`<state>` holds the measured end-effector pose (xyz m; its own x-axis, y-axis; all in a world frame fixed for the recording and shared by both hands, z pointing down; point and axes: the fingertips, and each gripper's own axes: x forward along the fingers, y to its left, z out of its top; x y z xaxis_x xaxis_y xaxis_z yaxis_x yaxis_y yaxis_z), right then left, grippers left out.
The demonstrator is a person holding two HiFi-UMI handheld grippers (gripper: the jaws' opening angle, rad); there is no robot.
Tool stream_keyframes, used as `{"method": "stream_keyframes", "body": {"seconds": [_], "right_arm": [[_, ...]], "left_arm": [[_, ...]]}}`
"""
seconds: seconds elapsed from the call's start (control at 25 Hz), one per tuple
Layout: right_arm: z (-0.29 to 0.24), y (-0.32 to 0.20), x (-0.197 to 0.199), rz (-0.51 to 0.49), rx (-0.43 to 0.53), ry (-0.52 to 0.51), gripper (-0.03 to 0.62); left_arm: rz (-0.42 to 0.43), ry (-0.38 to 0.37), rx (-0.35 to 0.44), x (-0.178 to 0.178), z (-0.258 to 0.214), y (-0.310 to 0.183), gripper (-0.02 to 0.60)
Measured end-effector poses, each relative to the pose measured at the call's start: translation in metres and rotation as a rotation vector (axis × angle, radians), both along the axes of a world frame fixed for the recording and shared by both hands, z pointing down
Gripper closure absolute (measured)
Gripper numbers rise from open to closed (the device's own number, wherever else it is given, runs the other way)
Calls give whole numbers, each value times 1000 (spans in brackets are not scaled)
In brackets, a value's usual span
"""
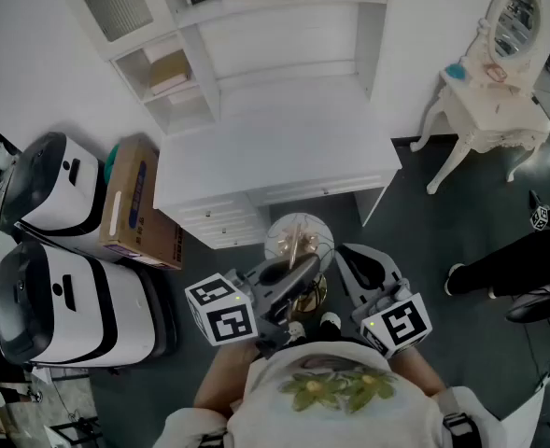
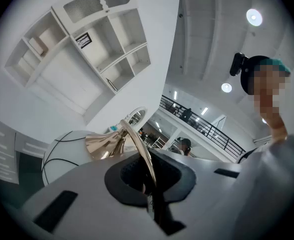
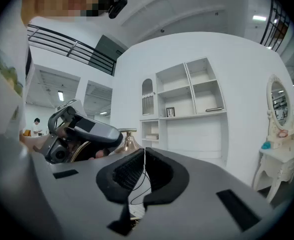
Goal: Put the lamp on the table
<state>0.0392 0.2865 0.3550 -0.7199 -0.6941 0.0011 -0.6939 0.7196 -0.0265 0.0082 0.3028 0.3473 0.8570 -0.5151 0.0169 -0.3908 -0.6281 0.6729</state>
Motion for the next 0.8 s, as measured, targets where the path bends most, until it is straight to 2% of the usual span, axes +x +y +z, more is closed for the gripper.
{"method": "stream_keyframes", "body": {"seconds": [0.48, 0.68, 0.8], "right_arm": [[6, -3, 22, -29, -10, -27, 559], [10, -9, 45, -72, -8, -19, 559], [11, -10, 46, -86, 2, -23, 559]], "left_arm": [[-10, 17, -4, 22, -3, -2, 555], [-42, 19, 1, 43, -6, -10, 554], [-66, 35, 16, 40, -11, -14, 554]]}}
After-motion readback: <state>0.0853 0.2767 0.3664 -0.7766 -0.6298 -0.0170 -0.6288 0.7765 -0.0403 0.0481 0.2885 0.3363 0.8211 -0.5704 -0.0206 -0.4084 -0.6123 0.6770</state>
